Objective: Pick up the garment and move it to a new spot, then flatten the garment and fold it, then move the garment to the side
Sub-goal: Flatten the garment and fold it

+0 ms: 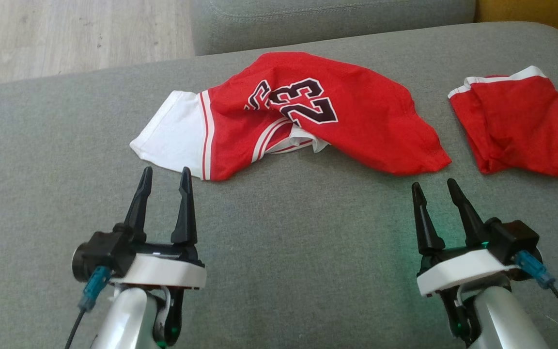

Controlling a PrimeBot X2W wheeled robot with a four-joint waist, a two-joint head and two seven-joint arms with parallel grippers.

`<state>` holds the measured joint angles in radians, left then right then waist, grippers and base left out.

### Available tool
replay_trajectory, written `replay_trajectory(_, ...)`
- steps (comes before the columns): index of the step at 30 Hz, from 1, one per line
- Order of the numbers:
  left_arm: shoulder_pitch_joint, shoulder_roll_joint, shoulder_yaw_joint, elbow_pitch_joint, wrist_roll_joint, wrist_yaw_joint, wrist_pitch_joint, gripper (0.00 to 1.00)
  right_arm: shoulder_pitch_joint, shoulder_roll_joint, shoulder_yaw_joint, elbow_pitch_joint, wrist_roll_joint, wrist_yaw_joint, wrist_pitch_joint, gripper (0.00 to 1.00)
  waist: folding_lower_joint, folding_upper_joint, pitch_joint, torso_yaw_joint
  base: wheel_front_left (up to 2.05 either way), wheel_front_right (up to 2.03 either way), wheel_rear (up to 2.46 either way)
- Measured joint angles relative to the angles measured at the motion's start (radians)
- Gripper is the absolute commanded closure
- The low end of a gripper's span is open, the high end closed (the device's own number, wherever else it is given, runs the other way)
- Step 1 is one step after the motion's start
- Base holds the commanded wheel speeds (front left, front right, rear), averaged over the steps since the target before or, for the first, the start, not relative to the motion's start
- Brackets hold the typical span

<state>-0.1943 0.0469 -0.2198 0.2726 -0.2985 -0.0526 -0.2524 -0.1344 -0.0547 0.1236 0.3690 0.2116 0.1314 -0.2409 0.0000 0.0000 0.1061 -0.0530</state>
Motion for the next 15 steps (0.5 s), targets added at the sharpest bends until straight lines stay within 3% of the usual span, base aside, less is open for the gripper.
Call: replay_trajectory(15,-0.018,0.0,-0.047,0.02,0.012,-0.01,0.0,0.0,-0.027,0.0,-0.027,-0.027,-0.004,0.0,0.0,0.0,0.0001,0.0,0.049,-0.008,0.0,0.0,0.0)
